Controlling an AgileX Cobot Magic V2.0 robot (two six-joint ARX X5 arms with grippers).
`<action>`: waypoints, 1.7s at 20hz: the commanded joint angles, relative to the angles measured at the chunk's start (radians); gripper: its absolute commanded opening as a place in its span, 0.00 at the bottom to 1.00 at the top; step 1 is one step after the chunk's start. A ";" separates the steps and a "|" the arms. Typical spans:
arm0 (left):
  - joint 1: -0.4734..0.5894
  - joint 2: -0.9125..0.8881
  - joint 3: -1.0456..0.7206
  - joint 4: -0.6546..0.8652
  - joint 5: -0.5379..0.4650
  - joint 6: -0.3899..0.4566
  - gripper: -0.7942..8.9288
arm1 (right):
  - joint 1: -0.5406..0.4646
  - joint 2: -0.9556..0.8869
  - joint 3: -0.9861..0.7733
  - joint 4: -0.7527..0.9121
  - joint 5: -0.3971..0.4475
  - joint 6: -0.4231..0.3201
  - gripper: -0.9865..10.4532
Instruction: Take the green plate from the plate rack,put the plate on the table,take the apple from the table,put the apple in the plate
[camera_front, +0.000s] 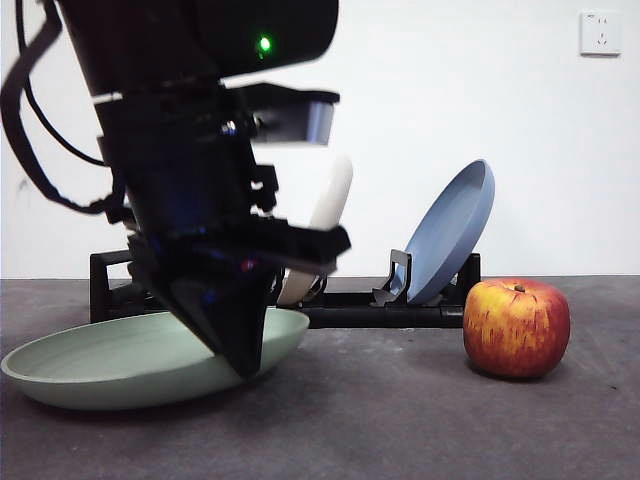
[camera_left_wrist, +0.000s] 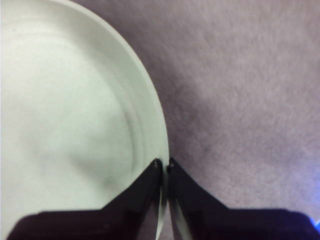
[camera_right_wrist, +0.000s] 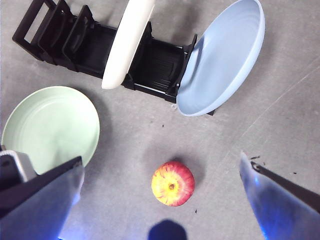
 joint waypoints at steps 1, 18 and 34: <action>-0.001 0.036 -0.012 -0.008 0.067 -0.029 0.07 | 0.001 0.005 0.003 0.000 0.000 0.010 0.63; 0.002 -0.026 0.378 -0.312 0.087 0.034 0.41 | 0.001 0.005 0.003 -0.097 0.001 -0.011 0.63; 0.014 -0.824 0.605 -0.807 0.088 0.030 0.41 | 0.002 -0.590 -0.693 0.002 0.023 0.173 0.63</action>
